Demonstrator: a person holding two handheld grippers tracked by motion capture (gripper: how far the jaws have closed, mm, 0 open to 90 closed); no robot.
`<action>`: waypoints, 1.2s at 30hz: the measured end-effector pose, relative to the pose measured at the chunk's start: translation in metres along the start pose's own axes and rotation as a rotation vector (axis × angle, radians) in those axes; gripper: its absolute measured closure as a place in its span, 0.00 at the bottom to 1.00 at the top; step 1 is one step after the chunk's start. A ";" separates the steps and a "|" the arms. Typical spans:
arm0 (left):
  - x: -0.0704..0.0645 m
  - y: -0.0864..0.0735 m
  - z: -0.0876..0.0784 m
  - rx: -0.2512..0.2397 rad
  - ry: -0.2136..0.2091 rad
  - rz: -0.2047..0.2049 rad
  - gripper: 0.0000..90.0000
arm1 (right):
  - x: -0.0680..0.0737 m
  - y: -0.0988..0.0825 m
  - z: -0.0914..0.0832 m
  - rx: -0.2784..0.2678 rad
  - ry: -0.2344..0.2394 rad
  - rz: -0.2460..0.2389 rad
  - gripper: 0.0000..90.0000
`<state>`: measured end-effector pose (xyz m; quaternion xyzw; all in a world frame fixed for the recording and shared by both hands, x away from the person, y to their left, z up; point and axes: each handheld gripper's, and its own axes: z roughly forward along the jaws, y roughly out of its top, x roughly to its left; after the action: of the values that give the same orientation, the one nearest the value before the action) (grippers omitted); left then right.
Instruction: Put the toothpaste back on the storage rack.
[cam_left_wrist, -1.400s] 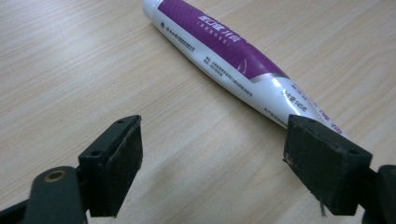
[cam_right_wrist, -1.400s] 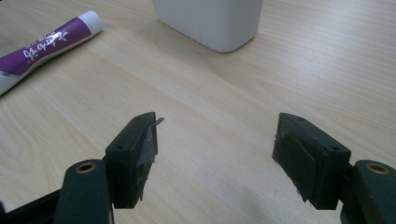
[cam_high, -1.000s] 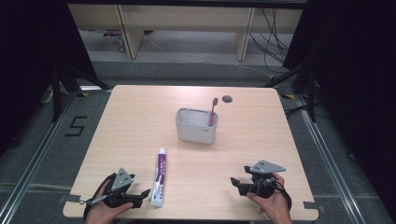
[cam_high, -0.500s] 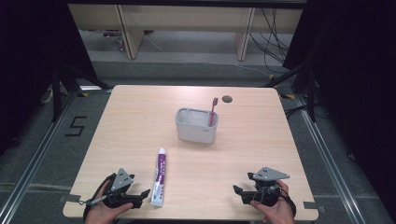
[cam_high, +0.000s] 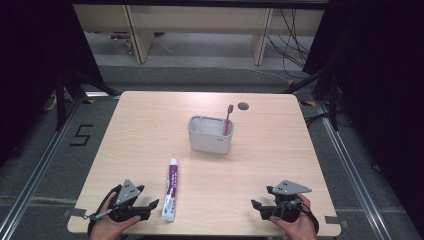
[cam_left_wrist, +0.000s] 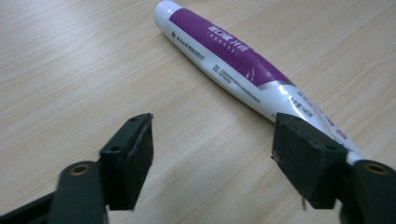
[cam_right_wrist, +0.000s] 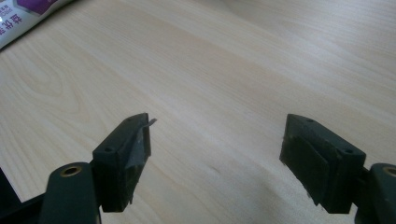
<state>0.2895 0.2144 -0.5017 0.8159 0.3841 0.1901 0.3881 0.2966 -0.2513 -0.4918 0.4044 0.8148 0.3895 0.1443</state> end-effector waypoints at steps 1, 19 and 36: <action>0.001 0.001 -0.002 -0.008 0.005 0.017 0.42 | 0.002 0.000 0.000 -0.001 0.017 0.026 0.28; 0.003 0.025 0.014 -0.054 -0.003 0.182 0.99 | 0.004 0.000 0.002 0.009 0.025 0.003 0.29; 0.017 0.058 0.045 -0.031 -0.032 0.173 0.99 | 0.003 0.001 0.003 0.022 0.045 -0.018 0.30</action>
<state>0.3557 0.1826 -0.4843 0.8428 0.3032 0.2157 0.3890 0.2970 -0.2467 -0.4928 0.3898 0.8257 0.3882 0.1248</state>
